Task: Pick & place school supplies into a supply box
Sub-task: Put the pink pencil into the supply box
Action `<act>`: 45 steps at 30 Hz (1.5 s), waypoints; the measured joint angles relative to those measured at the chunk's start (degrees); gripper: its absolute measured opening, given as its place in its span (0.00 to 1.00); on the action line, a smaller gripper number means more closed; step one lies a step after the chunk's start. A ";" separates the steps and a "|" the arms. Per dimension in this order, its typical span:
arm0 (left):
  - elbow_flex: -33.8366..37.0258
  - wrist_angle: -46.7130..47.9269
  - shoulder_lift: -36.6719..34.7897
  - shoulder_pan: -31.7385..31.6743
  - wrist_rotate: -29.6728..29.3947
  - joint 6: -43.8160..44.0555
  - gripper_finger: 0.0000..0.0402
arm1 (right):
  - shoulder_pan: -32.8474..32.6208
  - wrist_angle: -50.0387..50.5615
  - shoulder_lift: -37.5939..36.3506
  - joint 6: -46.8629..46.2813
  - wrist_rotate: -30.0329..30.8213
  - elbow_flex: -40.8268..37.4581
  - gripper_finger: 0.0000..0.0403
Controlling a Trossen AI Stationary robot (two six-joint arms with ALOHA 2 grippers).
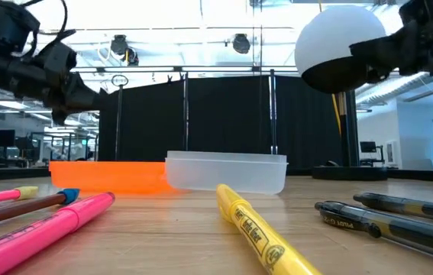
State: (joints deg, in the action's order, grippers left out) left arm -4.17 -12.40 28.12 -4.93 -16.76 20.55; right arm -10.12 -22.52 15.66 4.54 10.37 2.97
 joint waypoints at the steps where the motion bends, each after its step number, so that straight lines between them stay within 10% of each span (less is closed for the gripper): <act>1: -2.08 3.36 -0.01 0.93 -0.98 0.54 0.02 | -0.10 -1.85 -0.34 0.48 0.04 -0.95 0.00; 12: -38.83 55.69 15.75 18.13 -22.78 22.43 0.01 | -0.01 -1.11 -0.57 3.66 0.00 -1.84 0.00; 22: -72.96 100.62 47.81 28.20 -13.38 55.61 0.00 | 0.00 -0.36 -0.62 5.81 -0.07 -1.91 0.00; 37: -81.54 94.72 75.15 36.20 -1.46 81.11 0.01 | 0.01 -1.24 -0.62 9.69 -0.03 -1.99 0.00; 45: -81.54 88.11 82.17 36.09 6.27 83.53 0.22 | 0.01 -0.77 -0.62 9.69 -0.03 -1.99 0.00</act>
State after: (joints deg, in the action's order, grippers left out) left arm -85.71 75.71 110.29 31.16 -10.49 104.08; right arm -10.11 -23.29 15.05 14.23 10.35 0.97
